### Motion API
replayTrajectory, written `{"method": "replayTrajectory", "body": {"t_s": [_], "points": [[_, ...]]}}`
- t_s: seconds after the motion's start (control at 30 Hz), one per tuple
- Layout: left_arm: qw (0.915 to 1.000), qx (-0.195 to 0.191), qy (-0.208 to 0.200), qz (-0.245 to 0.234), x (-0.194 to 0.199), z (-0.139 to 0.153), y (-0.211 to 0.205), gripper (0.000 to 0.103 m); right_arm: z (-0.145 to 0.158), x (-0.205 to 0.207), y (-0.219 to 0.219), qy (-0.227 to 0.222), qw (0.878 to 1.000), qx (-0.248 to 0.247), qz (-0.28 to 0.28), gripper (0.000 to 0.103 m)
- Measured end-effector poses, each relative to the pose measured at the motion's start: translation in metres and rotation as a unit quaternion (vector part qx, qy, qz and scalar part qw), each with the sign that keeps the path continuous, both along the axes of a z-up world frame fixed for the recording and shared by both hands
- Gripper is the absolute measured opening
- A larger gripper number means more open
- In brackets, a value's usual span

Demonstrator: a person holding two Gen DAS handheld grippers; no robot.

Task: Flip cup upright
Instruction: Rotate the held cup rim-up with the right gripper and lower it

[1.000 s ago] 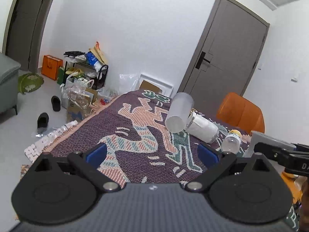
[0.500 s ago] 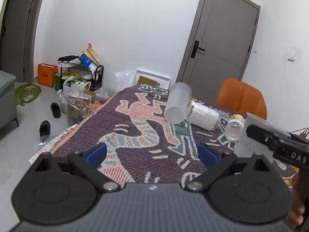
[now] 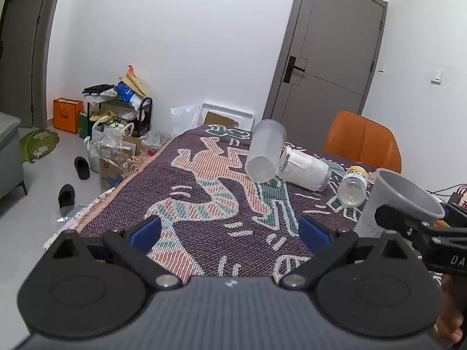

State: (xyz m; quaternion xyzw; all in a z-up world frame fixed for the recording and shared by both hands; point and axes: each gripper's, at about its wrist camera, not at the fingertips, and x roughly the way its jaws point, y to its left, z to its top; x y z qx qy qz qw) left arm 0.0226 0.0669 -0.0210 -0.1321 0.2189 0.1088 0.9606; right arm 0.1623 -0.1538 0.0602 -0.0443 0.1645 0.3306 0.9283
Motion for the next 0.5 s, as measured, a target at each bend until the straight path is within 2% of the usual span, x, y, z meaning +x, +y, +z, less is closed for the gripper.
{"method": "replayTrajectory", "body": {"t_s": [0.2,0.33,0.5], "points": [[0.9998,0.010,-0.001,-0.015,-0.003,0.005,-0.005,0.100,0.002,-0.009,-0.013,0.026,1.000,-0.007,0.006,0.103],[0.9994,0.016,0.001,-0.030,-0.006,0.011,-0.012,0.101,0.004,-0.021,-0.027,0.042,0.999,0.000,0.032,0.103],[0.9981,0.029,-0.006,-0.055,-0.011,0.020,-0.025,0.103,0.010,-0.033,-0.046,0.045,0.999,0.000,0.019,0.103]]}}
